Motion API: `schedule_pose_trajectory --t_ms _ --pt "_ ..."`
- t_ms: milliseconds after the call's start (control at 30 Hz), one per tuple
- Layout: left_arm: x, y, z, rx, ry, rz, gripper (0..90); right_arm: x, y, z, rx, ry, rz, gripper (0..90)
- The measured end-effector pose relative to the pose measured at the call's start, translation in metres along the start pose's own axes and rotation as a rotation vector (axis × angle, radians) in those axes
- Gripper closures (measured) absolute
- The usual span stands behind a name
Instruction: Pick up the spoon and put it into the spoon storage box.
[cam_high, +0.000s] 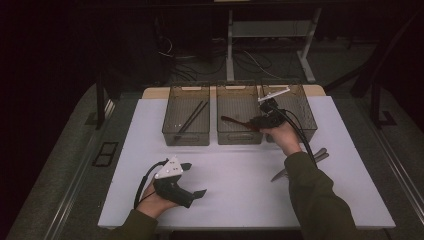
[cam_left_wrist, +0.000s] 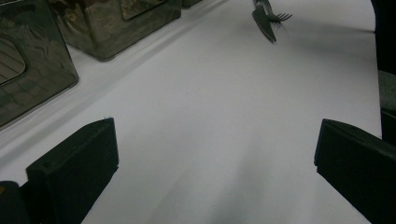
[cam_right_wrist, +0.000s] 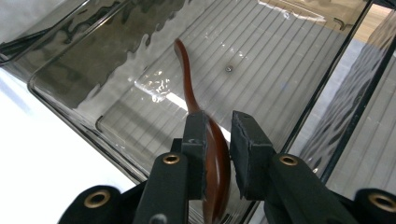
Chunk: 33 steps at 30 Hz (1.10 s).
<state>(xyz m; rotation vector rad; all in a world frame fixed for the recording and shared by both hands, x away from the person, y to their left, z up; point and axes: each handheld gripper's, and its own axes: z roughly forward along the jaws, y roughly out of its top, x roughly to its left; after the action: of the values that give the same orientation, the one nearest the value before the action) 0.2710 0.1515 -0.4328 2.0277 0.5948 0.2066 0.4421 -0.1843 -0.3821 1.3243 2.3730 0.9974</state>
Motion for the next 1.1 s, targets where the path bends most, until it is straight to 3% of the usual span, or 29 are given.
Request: schedule_pose_trajectory --t_ms 133,467,633,1100 --pt "0.0 0.0 0.0 0.0 0.001 0.001 0.0 0.0 0.001 -0.004 -0.021 -0.002 0.004 69.6" --pt "0.0 0.0 0.0 -0.001 0.001 -0.003 0.0 0.0 0.0 -0.032 -0.125 0.058 0.029 52.2" --pt "0.0 0.0 0.0 0.001 0.002 -0.003 0.0 0.001 -0.005 -0.047 -0.154 0.086 0.004 44.1" --pt "0.001 0.0 0.0 0.003 0.004 -0.005 0.0 -0.002 -0.036 -0.079 -0.204 0.082 -0.048 40.9"
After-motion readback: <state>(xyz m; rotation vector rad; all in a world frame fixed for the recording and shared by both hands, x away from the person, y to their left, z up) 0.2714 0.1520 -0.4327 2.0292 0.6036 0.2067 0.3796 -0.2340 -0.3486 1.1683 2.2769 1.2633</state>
